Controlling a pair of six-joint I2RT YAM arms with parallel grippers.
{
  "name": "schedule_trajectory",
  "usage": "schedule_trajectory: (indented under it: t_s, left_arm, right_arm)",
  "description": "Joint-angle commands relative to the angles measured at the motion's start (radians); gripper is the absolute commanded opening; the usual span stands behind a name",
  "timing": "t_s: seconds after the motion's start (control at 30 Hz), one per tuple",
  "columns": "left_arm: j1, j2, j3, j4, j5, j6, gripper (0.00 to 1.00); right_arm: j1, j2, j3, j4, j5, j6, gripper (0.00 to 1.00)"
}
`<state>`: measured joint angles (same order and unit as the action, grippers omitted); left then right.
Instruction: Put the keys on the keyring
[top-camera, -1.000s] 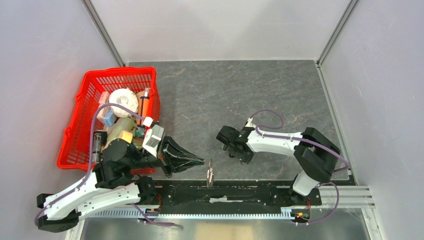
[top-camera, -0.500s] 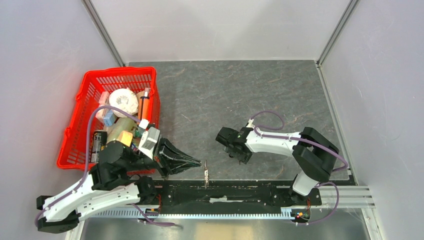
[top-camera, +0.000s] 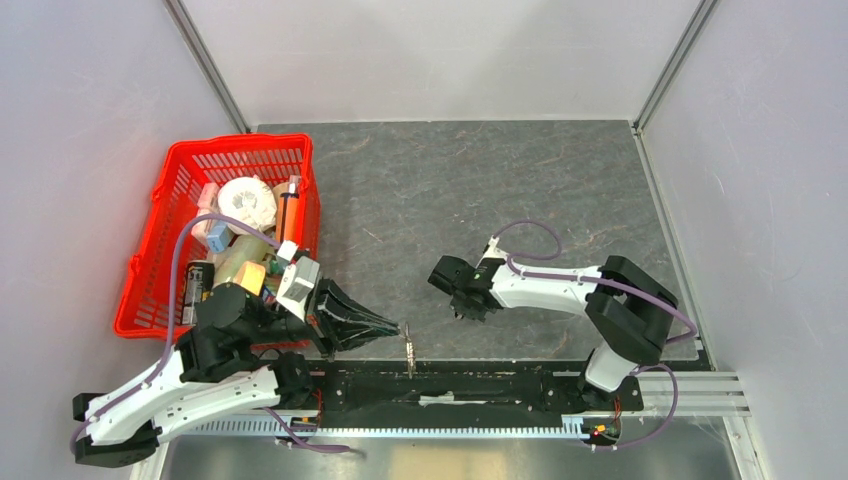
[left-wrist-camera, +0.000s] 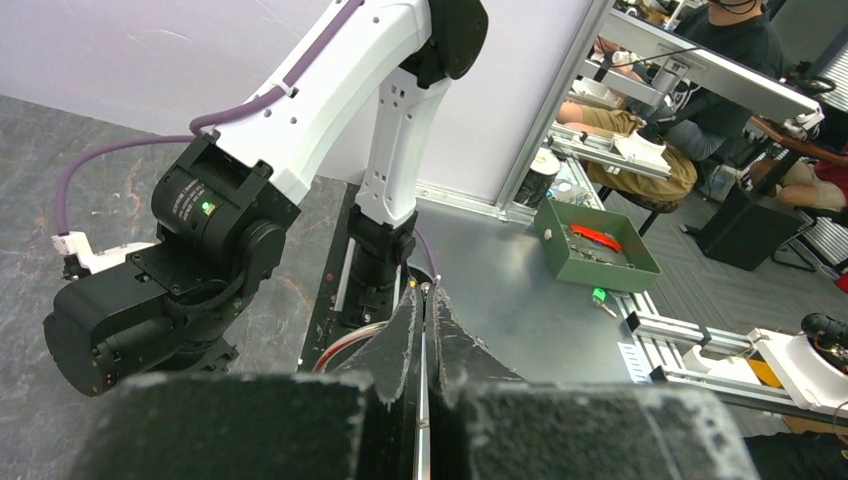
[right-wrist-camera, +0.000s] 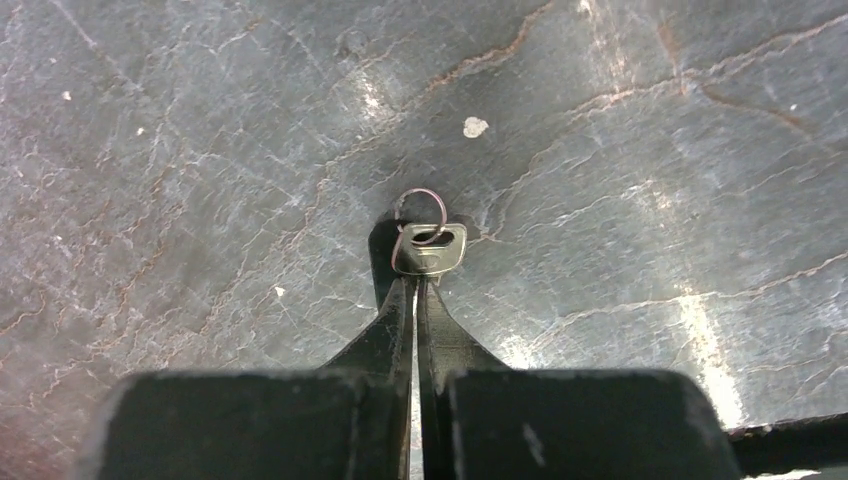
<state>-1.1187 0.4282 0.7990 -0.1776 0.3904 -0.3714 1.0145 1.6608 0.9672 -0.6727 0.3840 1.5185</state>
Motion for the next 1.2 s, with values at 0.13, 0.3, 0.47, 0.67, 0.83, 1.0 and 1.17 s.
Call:
schedule_trajectory:
  t_s: [0.13, 0.3, 0.47, 0.67, 0.83, 1.0, 1.17]
  left_arm:
    - [0.000, 0.001, 0.032, 0.023, -0.026, 0.039, 0.02]
    - [-0.001, 0.012, 0.031, 0.034, -0.022, 0.035, 0.02]
    - [0.000, 0.030, 0.034, 0.042, -0.025, 0.036, 0.02]
    - [-0.001, 0.059, 0.031, 0.061, -0.031, 0.035, 0.02]
    - [-0.001, 0.079, 0.028, 0.076, -0.035, 0.029, 0.02]
    - [-0.001, 0.081, 0.026, 0.081, -0.048, 0.028, 0.02]
    - [0.000, 0.079, 0.025, 0.077, -0.051, 0.025, 0.02]
  right_arm:
    - [0.017, -0.143, 0.009, -0.007, 0.135, -0.215, 0.00]
    - [0.016, -0.309, -0.046, 0.029, 0.190, -0.350, 0.52]
    - [0.016, -0.441, -0.146, 0.034, 0.246, -0.360, 0.66]
    - [0.016, -0.439, -0.199, 0.085, 0.202, -0.380, 0.66]
    - [0.013, -0.386, -0.171, 0.125, 0.179, -0.406, 0.64]
    - [0.006, -0.330, -0.164, 0.195, 0.133, -0.344, 0.61]
    - [0.006, -0.256, -0.129, 0.204, 0.093, -0.277, 0.56]
